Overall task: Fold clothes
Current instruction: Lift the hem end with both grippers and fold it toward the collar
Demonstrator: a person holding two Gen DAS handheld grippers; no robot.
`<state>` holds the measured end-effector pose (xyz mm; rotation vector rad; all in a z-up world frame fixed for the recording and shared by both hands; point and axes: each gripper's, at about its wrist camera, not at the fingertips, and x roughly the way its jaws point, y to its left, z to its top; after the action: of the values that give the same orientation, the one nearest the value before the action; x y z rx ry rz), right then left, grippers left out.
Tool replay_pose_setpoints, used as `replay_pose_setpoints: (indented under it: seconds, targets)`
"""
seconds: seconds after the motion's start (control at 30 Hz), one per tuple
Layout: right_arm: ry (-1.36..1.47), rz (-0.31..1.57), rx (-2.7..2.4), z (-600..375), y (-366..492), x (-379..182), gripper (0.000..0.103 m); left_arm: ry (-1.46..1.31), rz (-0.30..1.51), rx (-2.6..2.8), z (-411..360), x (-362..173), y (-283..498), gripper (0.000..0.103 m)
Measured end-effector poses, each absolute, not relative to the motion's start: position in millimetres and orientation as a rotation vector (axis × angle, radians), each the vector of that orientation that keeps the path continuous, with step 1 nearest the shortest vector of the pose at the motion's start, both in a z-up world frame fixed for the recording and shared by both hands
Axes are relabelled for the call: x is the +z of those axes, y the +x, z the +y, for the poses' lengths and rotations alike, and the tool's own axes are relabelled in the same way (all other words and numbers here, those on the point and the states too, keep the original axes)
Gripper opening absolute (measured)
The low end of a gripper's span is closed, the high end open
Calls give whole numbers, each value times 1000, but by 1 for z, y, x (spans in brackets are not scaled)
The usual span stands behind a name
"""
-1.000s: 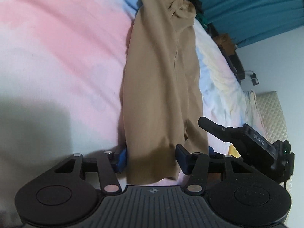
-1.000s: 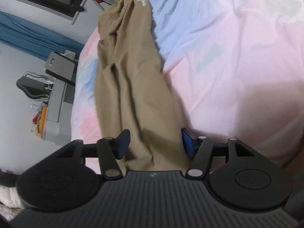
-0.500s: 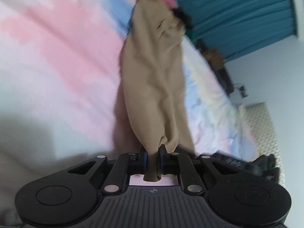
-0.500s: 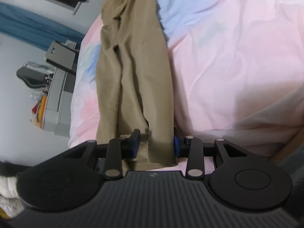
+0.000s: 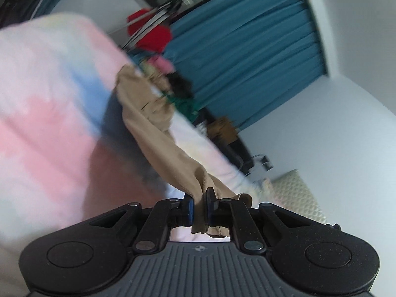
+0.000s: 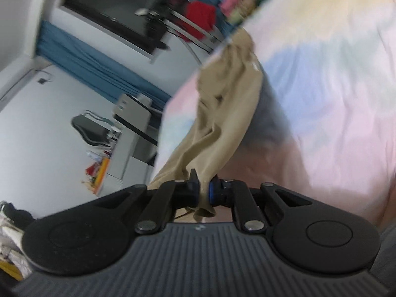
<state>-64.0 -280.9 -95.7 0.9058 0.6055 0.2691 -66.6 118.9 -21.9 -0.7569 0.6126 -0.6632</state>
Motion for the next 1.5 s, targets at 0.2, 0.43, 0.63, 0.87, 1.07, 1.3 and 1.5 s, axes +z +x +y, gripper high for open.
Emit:
replay_pose_setpoints:
  seconds: [0.2,0.43,0.63,0.87,1.07,1.3,1.5]
  targets:
    - [905,550,327,-296,-96,-66,10,-726,564,-686,96,8,-110,9]
    - [943,561,337,-304,-144,-76,10,-742,567,-648,89,7,-169,10]
    - [926,551,284,-312,-102,-81,10,-643,570,-597,79,21,-126,10]
    - [884,531,220,-313,-16,-78,10,-515,549,-523,64,46,-41,10]
    - [843,576,155,-308,65,-97,11,-422,570,-449,53,30,44,10]
    - [743,630,104,-299,132,-140,11,-333,627,-389,44,-30,123,11]
    - [546,657,75,-284,163,-163,11,-251,683,-357,37,-88,164,11]
